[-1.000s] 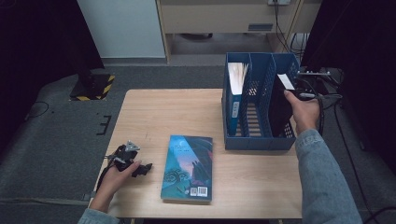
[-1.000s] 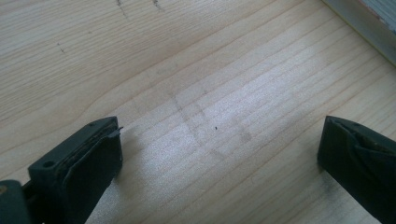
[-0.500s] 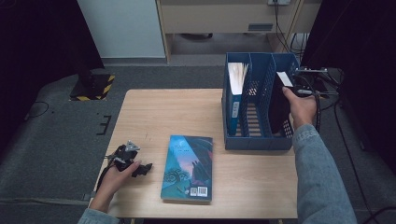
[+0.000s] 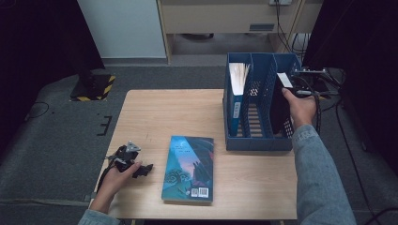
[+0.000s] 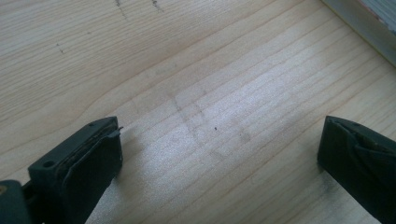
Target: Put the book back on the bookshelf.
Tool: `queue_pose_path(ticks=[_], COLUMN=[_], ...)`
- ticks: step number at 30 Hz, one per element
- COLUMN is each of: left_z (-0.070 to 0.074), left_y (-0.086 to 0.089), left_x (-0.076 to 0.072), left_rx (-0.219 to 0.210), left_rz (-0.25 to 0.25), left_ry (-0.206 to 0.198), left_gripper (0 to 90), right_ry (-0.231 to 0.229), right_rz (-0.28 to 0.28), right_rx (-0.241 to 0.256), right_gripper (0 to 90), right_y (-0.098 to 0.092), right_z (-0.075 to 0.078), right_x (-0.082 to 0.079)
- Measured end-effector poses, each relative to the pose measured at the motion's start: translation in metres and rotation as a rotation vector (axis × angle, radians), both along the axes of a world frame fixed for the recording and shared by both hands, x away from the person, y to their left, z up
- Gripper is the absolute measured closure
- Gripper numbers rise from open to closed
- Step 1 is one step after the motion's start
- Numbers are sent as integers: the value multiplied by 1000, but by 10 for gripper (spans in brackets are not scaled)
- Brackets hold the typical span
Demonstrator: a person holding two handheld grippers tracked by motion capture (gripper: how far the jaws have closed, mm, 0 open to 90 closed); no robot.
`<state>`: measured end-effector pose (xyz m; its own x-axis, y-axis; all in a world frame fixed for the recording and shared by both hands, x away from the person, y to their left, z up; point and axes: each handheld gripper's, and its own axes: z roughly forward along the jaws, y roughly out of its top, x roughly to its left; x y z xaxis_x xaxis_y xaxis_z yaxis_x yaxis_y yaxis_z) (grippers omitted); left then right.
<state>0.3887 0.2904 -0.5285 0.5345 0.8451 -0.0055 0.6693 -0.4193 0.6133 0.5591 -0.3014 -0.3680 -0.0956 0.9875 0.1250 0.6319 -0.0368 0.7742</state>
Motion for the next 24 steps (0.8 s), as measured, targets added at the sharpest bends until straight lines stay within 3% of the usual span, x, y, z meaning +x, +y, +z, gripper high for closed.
queue_pose_path(ticks=[13,24], left_z=[0,0], left_y=[-1,-1], left_x=[0,0], left_rx=[-1,0], left_rz=[1,2], left_ry=[2,2], left_gripper=[0,0], right_ry=[6,7], right_rz=[43,92], right_rx=[10,30], right_gripper=[462,379], right_y=[5,8], right_z=[1,6], right_x=[-4,-19])
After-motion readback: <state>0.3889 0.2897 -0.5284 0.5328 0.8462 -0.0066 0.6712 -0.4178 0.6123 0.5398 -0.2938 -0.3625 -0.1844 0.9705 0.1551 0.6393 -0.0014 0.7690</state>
